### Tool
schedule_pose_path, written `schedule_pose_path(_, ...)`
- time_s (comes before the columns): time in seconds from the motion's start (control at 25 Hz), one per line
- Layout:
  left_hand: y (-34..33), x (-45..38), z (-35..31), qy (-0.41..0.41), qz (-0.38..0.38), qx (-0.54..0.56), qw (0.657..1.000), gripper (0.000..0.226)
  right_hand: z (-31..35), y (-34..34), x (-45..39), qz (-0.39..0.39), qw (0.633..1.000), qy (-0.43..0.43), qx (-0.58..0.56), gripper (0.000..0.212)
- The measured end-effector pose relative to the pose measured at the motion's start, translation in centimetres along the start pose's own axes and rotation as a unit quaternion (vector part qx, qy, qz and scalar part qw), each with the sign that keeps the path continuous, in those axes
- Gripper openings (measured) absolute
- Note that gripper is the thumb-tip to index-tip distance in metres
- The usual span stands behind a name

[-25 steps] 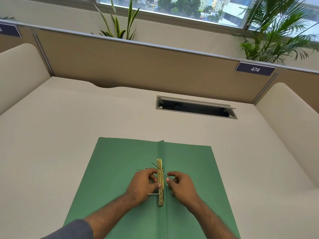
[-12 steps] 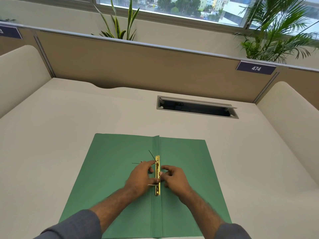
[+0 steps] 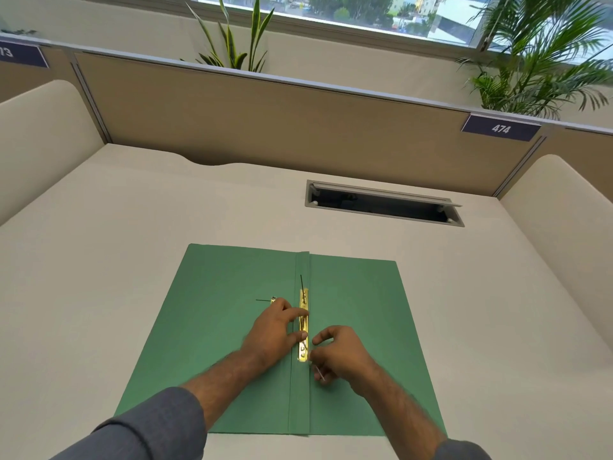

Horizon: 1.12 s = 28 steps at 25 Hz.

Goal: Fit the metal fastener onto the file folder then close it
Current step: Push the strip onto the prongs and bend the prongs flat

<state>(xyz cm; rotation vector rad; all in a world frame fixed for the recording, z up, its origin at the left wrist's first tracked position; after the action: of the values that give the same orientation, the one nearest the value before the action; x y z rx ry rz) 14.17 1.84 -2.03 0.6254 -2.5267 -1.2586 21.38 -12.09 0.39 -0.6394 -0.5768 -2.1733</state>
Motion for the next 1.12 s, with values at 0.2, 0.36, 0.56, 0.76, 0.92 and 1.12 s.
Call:
schedule_pose_path(0.2,-0.3,-0.3,0.3,-0.020,0.050,-0.050,0.997,0.050,-0.5,0.4,0.4,-0.027,0.997,0.028,0.061,0.012)
schedule_pose_path(0.36,-0.1,-0.7,0.5,-0.021,0.107,-0.057,0.992,0.061,-0.3,-0.4,0.6,-0.041,0.990,0.056,0.124,0.013)
schedule_pose_path(0.56,-0.3,-0.9,0.0,0.012,0.094,-0.048,0.994,0.065,0.2,-1.2,0.9,-0.008,0.983,0.069,0.168,0.023)
schedule_pose_path(0.76,-0.2,-1.5,-0.9,0.032,0.109,-0.069,0.991,0.065,0.4,-2.0,1.0,0.061,0.988,0.045,0.138,0.008)
schedule_pose_path(0.92,-0.1,-1.4,-0.8,0.035,0.109,-0.064,0.991,0.064,0.3,-2.5,1.1,0.061,0.990,0.037,0.121,0.006)
schedule_pose_path(1.12,0.0,-0.9,-0.3,0.028,0.096,-0.043,0.994,0.065,-0.4,-0.7,1.2,0.044,0.986,0.008,0.163,0.021)
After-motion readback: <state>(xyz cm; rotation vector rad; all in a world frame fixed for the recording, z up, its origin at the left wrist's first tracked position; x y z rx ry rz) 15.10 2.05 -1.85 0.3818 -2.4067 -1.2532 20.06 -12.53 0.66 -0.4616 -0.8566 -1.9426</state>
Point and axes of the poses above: each hand's wrist, its own x-axis away from the middle knuckle, its own y-axis out of the back of the hand, z = x × y, the point moved 4 cm from there along -x, towards the middle knuckle, and after that the axes turned 5 degrees about -x, right-handed, at the moved point
